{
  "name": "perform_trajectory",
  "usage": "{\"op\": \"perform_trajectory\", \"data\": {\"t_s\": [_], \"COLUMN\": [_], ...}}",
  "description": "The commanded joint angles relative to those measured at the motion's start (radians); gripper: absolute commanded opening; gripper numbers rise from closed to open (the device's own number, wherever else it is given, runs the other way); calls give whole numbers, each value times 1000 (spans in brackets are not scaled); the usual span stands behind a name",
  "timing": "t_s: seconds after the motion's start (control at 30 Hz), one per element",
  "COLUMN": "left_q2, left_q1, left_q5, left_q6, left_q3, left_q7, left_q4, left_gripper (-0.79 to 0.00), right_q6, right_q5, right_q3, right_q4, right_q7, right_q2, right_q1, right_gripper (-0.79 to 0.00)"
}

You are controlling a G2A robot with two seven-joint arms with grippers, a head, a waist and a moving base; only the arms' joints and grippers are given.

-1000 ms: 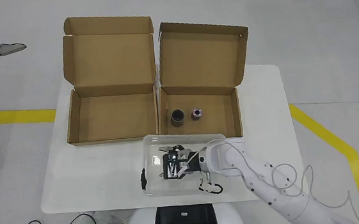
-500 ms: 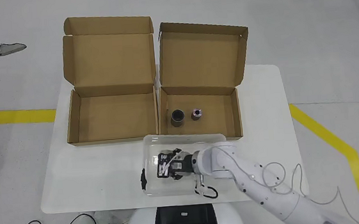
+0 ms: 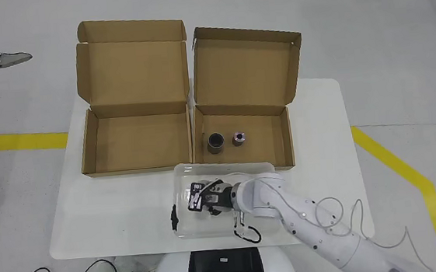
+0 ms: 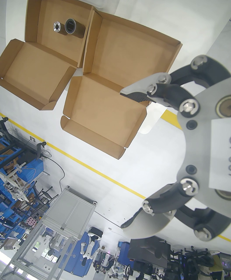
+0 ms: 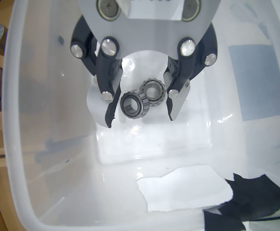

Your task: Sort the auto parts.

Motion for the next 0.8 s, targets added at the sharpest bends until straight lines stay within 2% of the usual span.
{"op": "perform_trajectory", "data": {"t_s": [0.0, 0.33, 0.47, 0.5, 0.77], "left_q2": [0, 0, 0, 0, 0], "left_q1": [0, 0, 0, 0, 0], "left_q5": [0, 0, 0, 0, 0], "left_q6": [0, 0, 0, 0, 0], "left_q3": [0, 0, 0, 0, 0], "left_q7": [0, 0, 0, 0, 0], "left_q4": [0, 0, 0, 0, 0], "left_gripper": [0, 0, 0, 0, 0], "right_q6": [5, 22, 14, 13, 0], "right_q5": [-3, -4, -2, 0, -6], "right_q3": [4, 19, 22, 24, 35], "right_q4": [2, 3, 6, 7, 7], "right_q7": [2, 21, 20, 18, -23], "right_q2": [0, 1, 0, 0, 1], "right_q1": [-2, -12, -12, -12, -16], "right_gripper": [-425, -505, -757, -785, -785]}}
